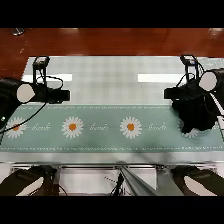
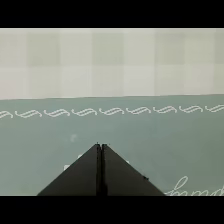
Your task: Fold the shirts.
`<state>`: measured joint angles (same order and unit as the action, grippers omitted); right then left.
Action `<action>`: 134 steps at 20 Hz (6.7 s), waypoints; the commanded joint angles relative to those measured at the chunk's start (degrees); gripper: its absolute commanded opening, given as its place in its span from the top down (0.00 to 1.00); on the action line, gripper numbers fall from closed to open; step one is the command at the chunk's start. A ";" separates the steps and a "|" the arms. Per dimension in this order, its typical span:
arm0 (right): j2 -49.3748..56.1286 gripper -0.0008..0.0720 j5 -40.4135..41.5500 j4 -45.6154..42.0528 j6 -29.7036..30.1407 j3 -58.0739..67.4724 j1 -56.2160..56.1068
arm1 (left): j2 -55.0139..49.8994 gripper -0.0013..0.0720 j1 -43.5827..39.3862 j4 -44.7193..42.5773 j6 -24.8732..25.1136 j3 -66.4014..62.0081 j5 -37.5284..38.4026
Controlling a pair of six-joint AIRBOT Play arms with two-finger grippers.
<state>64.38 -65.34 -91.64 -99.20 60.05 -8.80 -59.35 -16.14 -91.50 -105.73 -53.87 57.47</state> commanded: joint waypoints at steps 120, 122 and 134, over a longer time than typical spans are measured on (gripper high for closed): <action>0.50 0.14 5.38 43.43 22.93 -32.44 2.16 | -10.69 0.95 -4.94 81.22 54.23 21.92 -9.25; 3.63 0.17 6.43 44.11 23.02 -29.86 0.72 | -10.69 0.95 -4.96 81.24 54.31 21.92 -9.20; -0.31 0.96 -9.90 41.16 24.11 48.94 11.45 | 1.97 0.96 18.78 78.05 46.82 -24.13 -0.42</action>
<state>65.82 -72.60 -51.88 -73.60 84.53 0.62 -60.34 -3.27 -7.53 -51.20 -61.65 57.04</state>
